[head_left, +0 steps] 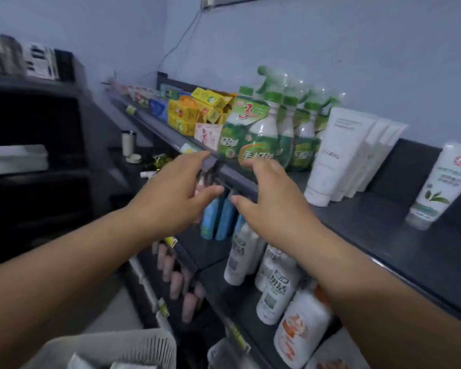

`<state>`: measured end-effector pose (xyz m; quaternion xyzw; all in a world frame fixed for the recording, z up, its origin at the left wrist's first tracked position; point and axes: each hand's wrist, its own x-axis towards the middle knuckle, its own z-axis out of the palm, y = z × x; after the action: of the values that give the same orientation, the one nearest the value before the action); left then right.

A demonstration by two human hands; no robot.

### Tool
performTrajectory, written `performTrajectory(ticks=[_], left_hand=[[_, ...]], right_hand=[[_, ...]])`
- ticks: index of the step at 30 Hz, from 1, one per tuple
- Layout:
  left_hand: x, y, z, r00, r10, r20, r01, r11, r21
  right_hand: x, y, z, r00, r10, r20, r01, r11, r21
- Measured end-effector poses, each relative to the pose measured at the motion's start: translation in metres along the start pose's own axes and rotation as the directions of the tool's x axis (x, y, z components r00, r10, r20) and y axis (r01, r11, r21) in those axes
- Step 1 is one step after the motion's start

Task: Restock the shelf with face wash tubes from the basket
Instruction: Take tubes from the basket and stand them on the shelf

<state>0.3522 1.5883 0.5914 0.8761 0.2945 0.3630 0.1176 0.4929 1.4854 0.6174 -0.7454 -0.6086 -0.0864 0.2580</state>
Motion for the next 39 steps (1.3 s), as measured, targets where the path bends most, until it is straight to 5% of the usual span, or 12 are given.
performTrajectory(ticks=[8, 15, 39], left_hand=[[-0.108, -0.095, 0.005, 0.905, -0.384, 0.185, 0.325, 0.902, 0.284], [-0.185, -0.18, 0.029, 0.707, -0.62, 0.339, 0.502, 0.778, 0.377], [-0.345, -0.396, 0.191, 0.316, -0.654, 0.687, 0.519, 0.725, 0.452]], right_hand=[[-0.037, -0.017, 0.131, 0.919, -0.01, 0.395, -0.013, 0.998, 0.056], [-0.075, -0.034, 0.247, 0.797, 0.058, 0.601, -0.116, 0.992, 0.058], [-0.166, -0.061, 0.564, 0.449, 0.266, 0.853, -0.418, 0.906, -0.062]])
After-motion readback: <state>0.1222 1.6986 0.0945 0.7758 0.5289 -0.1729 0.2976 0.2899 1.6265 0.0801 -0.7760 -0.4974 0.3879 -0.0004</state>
